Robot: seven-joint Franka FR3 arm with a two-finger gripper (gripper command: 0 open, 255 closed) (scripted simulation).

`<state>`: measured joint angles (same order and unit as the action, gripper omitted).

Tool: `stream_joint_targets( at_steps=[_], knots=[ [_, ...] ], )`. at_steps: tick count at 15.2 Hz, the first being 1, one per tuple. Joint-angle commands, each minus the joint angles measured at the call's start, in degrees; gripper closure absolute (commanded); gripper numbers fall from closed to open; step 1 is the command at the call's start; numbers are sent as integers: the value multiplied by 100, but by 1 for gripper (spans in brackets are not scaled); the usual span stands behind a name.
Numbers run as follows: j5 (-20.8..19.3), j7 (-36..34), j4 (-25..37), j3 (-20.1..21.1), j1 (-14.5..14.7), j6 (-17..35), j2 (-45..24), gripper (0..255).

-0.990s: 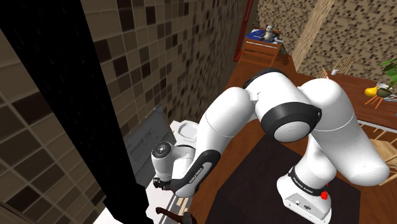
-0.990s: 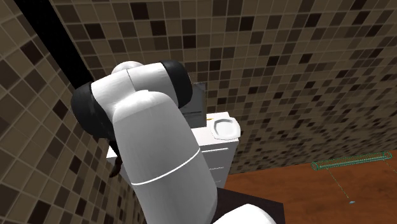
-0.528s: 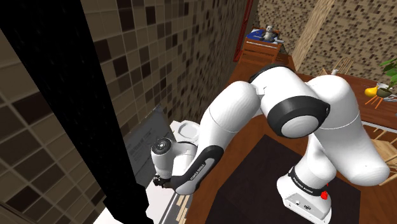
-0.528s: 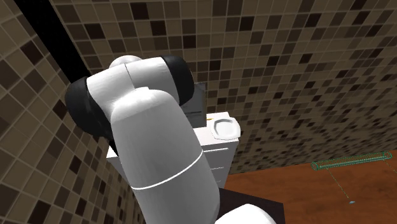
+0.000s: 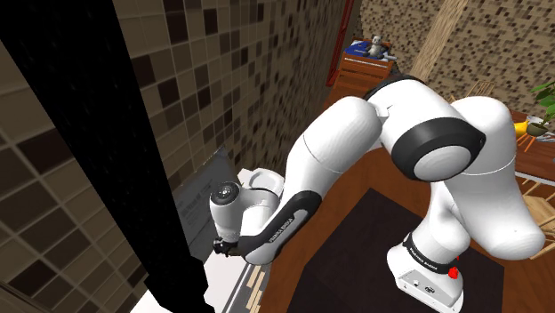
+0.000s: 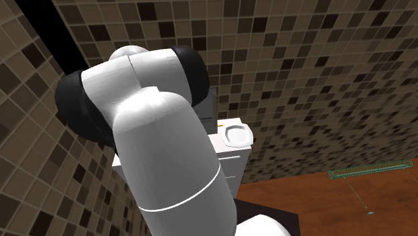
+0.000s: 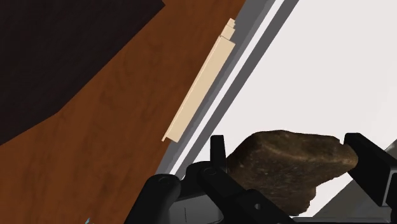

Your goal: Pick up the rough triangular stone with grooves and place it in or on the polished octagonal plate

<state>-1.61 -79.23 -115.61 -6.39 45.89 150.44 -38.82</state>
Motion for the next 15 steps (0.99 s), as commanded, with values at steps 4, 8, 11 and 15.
stream_joint_targets(
  at_steps=[4, 8, 11, 15],
  knots=[
    [-22, 6, -110, -27, 24, -254, 363, 255],
    [-27, 381, -271, -90, -296, -183, 483, 255],
    [-24, 766, -363, -146, -628, -113, 536, 255],
    [-13, 1290, -392, -212, -1088, -63, 558, 255]
  ],
)
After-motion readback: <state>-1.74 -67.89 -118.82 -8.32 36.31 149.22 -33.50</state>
